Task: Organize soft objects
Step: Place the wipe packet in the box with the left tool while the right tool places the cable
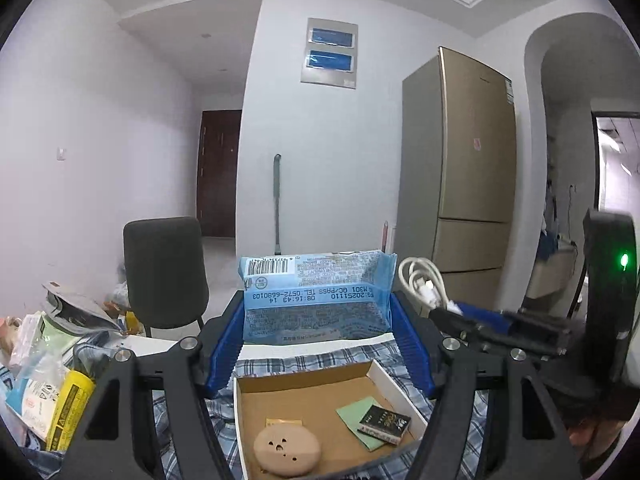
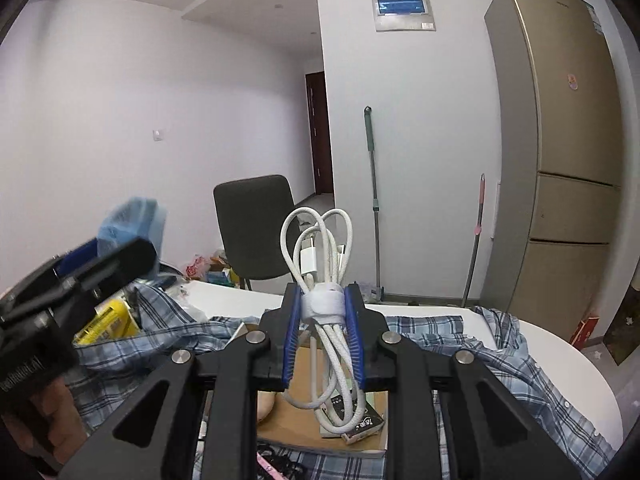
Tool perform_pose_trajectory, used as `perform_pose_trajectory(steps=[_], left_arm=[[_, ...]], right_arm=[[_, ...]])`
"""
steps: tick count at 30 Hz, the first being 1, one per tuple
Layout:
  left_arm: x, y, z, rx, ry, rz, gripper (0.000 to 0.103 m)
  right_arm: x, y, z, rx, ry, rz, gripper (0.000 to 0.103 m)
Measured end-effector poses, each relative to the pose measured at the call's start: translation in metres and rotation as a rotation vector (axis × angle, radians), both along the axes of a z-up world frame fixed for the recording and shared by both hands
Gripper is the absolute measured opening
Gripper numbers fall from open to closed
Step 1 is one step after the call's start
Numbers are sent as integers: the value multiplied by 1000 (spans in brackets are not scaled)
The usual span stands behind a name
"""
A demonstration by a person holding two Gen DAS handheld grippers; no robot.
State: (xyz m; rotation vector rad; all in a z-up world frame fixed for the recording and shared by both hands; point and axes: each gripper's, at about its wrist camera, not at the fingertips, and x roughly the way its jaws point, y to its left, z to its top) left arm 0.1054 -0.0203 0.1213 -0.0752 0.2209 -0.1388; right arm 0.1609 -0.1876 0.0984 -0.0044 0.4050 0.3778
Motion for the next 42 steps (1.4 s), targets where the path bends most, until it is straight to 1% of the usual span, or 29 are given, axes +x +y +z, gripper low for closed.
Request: perform_pose_trajectory(steps=[6,8,13,18,20,24,27,32,42], left_arm=[[18,10,-17,6,40,19,71],[26,10,-26,10,67,22,71],[47,4,-53,49,159,4,71],[63,5,-79,48,235,15,72],[69,4,-87,44,266,12,72],[75,3,-100,64,301,10,72],[78,-2,-109,66,335,4,72],[81,-7,-117,80,367,-3,72],[82,-8,-120,81,386,-1,72]], right_arm=[[18,5,-25,-14,47,-2,21],[22,7,-36,-12,70,2,21],[36,13,-65,-22,128,42,21],[53,17,-96,-38,220,47,21],[61,19,-108,-49,272,67,21],[71,21,-128,-62,338,79,21],[74,23,-138,-70,367,89,21],[77,26,-147,-86,385,90,21],[81,26,-154,-98,388,75,22]])
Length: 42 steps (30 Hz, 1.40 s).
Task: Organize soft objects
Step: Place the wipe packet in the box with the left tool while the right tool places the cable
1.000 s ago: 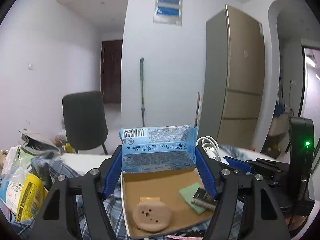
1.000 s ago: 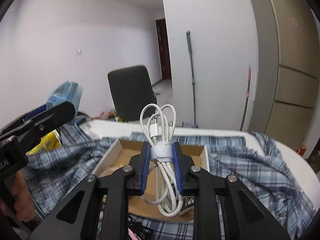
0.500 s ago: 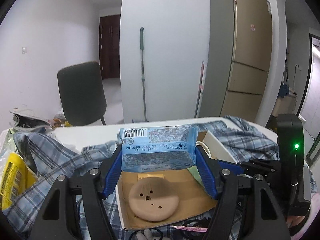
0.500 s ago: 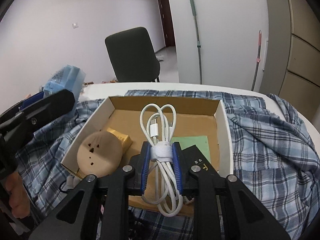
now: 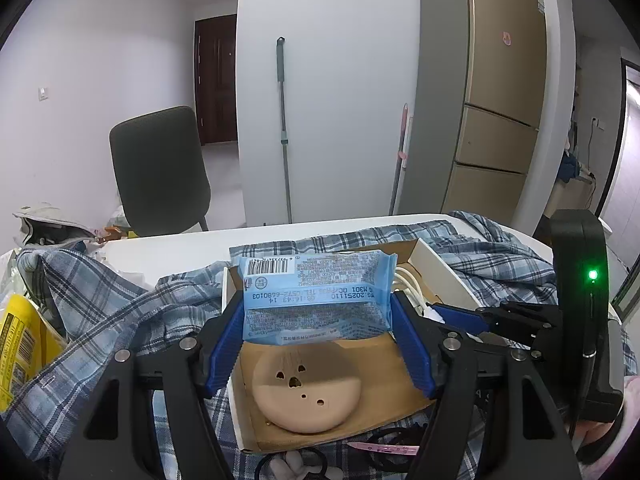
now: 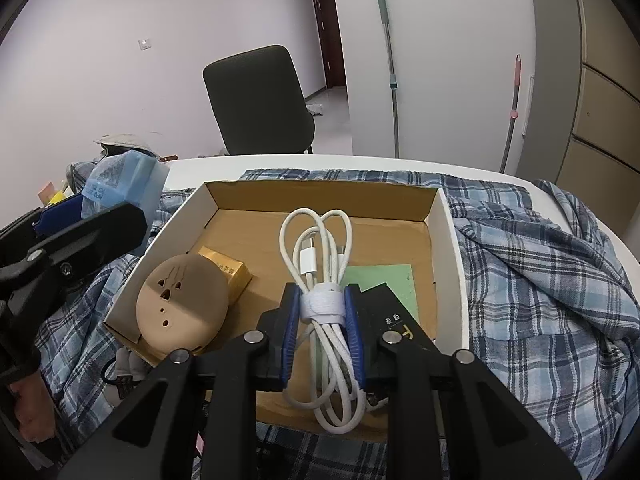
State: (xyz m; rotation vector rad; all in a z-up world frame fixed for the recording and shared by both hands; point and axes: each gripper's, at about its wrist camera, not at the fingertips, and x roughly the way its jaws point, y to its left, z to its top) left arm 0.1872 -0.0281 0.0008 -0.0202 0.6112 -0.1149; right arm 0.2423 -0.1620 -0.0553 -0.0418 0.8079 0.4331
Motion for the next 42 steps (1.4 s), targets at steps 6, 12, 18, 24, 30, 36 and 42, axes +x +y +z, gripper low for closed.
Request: perform_pose_trajectory(steps=[6,12,18,24,30,36,42], left_arm=[[9,0,-13,4,50,1,72],[16,-1,-25,18,104,-1,89],[13,-2,-23,28,70,8,90],[1,6,-2,1,-20,33,90],[-15,7,38,-19,-117,37,90],[-44,6,80,3,-237,30,90],[-78,5,101,39,-332,38,95]], right_arm=[[3,0,-3,-16,11,-14,54],[1,-6,0,-21,-12,-35,61],[3,-11,0,-29,-8,-52,64],[0,-16,10,-12,-23,-73,70],[-15,-15,39,-15,-122,-69,74],[-33,-14,76,25,-176,-69,87],[-65,-20,115,56,-307,-85,103]])
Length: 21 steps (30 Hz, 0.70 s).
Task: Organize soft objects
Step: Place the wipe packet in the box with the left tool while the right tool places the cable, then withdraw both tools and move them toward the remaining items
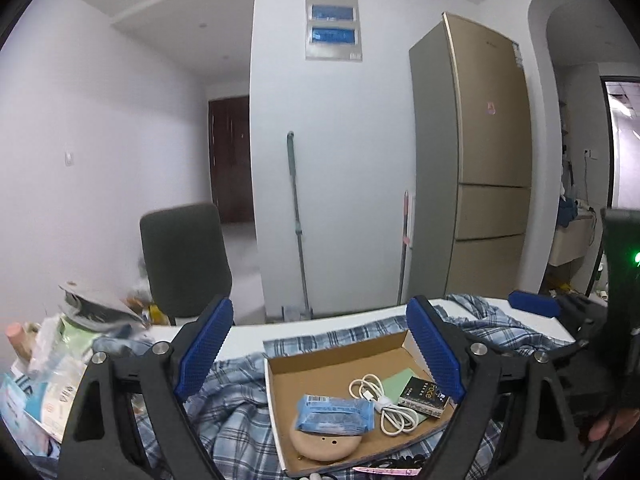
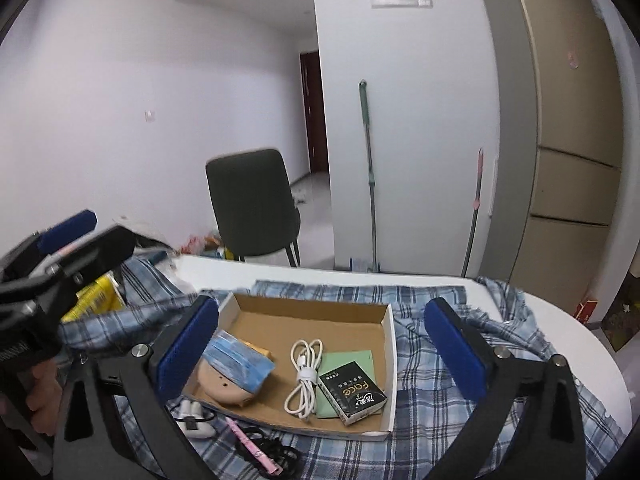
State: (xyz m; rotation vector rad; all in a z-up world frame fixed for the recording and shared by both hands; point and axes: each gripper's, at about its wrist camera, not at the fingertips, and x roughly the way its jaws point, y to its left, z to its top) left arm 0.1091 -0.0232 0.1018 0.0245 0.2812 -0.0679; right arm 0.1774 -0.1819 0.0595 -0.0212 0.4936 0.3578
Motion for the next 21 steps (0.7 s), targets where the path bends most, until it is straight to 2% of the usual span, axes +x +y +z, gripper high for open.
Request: perform_pose_trajectory(steps=[2,5,10,17,21], left_arm=[[-14,2,3,-6,-42,7,103],[-33,4,5,-1,-87,11,103],[-56,13,0,-23,-107,-2,103],[-83,22,-20,-22,-148,3,103],[-81,34,-33,-60,-127,1,103]], right_arm=[[-10,-4,9,13,-21,-3,103],[-28,-7,19,14,-72,-11,103],[-56,-9,25,18,-151,-32,103],[-76,-12,12,48,-198,-31,103],[-79,-9,-1,41,-221,-33,103]])
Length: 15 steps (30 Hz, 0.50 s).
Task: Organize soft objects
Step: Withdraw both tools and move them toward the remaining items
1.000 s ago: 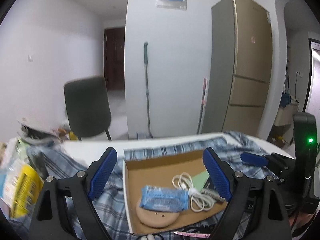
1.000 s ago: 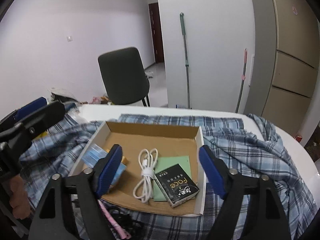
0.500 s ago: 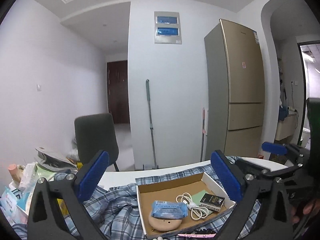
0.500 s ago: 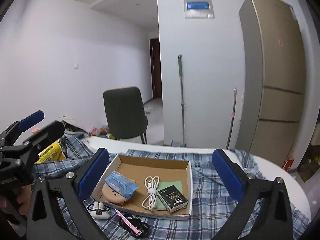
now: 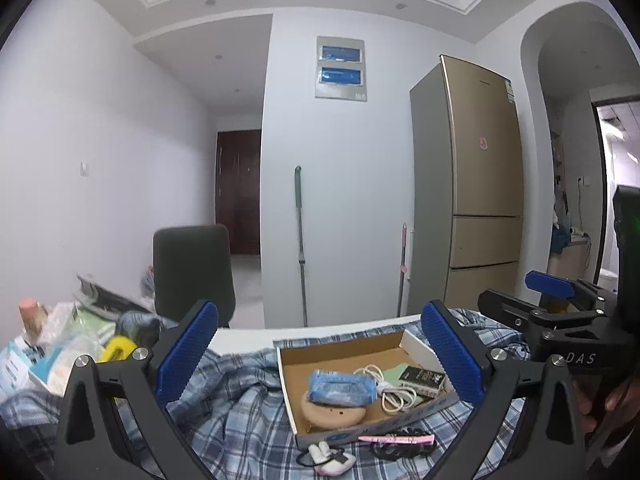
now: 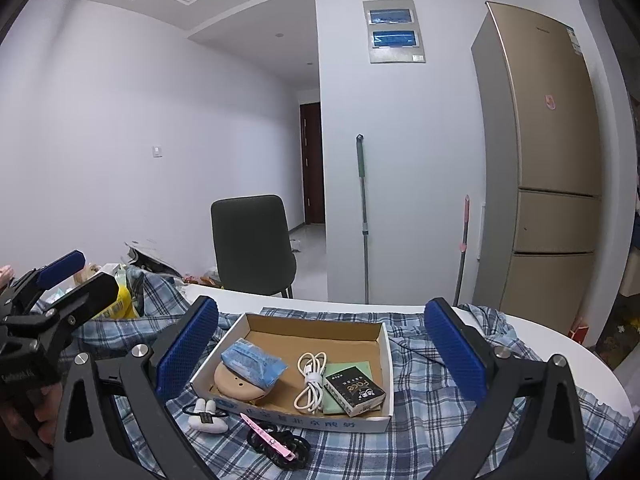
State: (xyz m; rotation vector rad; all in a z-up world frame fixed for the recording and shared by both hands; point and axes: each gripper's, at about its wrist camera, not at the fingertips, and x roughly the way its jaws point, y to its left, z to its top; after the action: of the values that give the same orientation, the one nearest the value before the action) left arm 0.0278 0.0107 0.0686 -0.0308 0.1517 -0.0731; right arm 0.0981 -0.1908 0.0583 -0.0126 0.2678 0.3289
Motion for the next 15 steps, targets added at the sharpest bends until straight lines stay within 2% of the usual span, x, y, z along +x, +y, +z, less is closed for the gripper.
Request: perform_pose_trajectory(steps=[6,8,15], left_arm=[[8,12,-26,-42,38,-7,103],[15,13,-34,-52,77,-28,103],[17,-8,-55,22,102,-50,103]], right_arm=[[-3,4,-20,-13,-31,11,103],[-2,6,-28,-17,-32,11,103],[5,8,-51,-49,4,23,103]])
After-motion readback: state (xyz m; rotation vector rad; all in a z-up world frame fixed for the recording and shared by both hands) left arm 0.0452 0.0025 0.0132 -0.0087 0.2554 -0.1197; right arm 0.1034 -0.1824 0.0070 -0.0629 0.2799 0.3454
